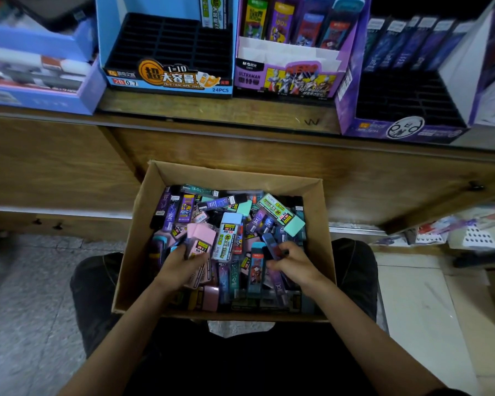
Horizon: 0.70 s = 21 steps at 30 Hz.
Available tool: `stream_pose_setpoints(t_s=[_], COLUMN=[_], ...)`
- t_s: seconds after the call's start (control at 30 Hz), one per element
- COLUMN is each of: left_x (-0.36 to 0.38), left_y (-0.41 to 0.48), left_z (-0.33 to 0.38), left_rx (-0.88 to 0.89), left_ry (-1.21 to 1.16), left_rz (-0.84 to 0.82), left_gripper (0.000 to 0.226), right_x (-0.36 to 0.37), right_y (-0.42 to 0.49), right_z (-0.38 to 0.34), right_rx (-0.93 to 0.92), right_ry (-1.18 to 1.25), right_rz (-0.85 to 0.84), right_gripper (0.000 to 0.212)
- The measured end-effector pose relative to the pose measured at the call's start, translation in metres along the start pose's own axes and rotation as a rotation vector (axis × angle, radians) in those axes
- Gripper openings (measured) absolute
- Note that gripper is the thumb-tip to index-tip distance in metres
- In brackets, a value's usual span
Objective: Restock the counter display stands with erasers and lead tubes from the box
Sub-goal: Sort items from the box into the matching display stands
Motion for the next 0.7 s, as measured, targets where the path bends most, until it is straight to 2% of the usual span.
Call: stream_pose_setpoints(t_s=[0.07, 0.2, 0.37, 0.47, 0.53, 0.6, 0.7], left_x=[0.004, 0.010, 0.008, 0.010, 0.012, 0.017, 0.026], left_y=[-0.004, -0.007, -0.005, -0.004, -0.005, -0.005, -0.001], left_z=[0.003, 0.006, 0.005, 0.007, 0.008, 0.012, 0.022], left_rx=[0.031, 0.070, 0.069, 0.088, 0.089, 0.099, 0.101], left_ry=[-0.057, -0.173, -0.239, -0.254, -0.305, -0.368, -0.466], left_rz=[-0.027, -0.033, 0.010, -0.003, -0.008, -0.024, -0.058], left_gripper=[0.036, 0.029, 0.029, 0.032, 0.034, 0.036, 0.044], right_x=[-0.004, -0.012, -0.031, -0.041, -0.047, -0.051, -0.044], right_y=[-0.002, -0.004, -0.014, -0.023, -0.030, -0.035, -0.037], right_z=[-0.001, -0.004, -0.018, -0.029, -0.036, -0.040, -0.040], right_rx=[-0.026, -0.074, -0.174, -0.261, -0.316, -0.361, -0.375], right_ry=[-0.006, -0.049, -0.257, -0.301, -0.231, -0.040, 0.333], right_rz=[0.014, 0.067, 0.186, 0.280, 0.356, 0.381, 0.272], right_gripper=[0.031, 0.036, 0.043, 0.040, 0.038, 0.038, 0.040])
Point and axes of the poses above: each hand's wrist, its own y-axis towards the middle knuckle, its own x-axis out of the palm, z = x × y, the point moved 6 cm from there along y, towards the middle knuckle, and after that the axes turned 12 degrees about -z, right-handed, at the moved point
